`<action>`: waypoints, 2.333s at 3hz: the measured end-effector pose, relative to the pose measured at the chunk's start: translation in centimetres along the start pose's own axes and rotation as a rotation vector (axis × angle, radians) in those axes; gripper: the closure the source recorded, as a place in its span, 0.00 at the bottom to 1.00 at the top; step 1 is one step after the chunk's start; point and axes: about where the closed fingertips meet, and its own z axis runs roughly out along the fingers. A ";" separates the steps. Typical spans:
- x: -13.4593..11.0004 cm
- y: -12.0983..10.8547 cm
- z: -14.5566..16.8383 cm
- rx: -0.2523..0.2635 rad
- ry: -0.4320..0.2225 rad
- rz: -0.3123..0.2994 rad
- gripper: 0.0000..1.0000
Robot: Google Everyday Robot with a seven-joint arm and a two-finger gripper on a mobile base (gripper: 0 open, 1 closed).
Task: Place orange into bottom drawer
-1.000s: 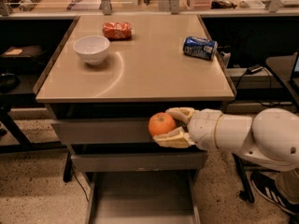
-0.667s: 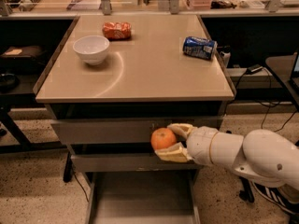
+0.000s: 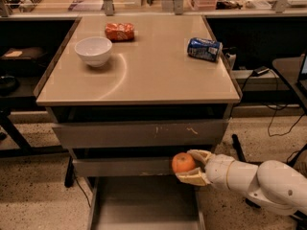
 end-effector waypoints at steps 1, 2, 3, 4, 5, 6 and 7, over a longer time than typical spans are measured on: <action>0.0 0.0 0.0 0.000 0.000 0.000 1.00; 3.2 1.0 2.1 -0.028 0.042 -0.009 1.00; 8.7 1.7 4.7 -0.054 0.083 -0.020 1.00; 13.4 2.7 7.1 -0.097 0.107 -0.019 1.00; 17.9 3.9 9.7 -0.143 0.138 0.009 1.00; 17.9 3.9 9.7 -0.143 0.138 0.009 1.00; 18.9 5.1 12.7 -0.163 0.160 0.003 1.00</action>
Offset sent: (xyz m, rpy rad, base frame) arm -0.0057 0.0126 -0.1012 -0.0899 0.0780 0.0560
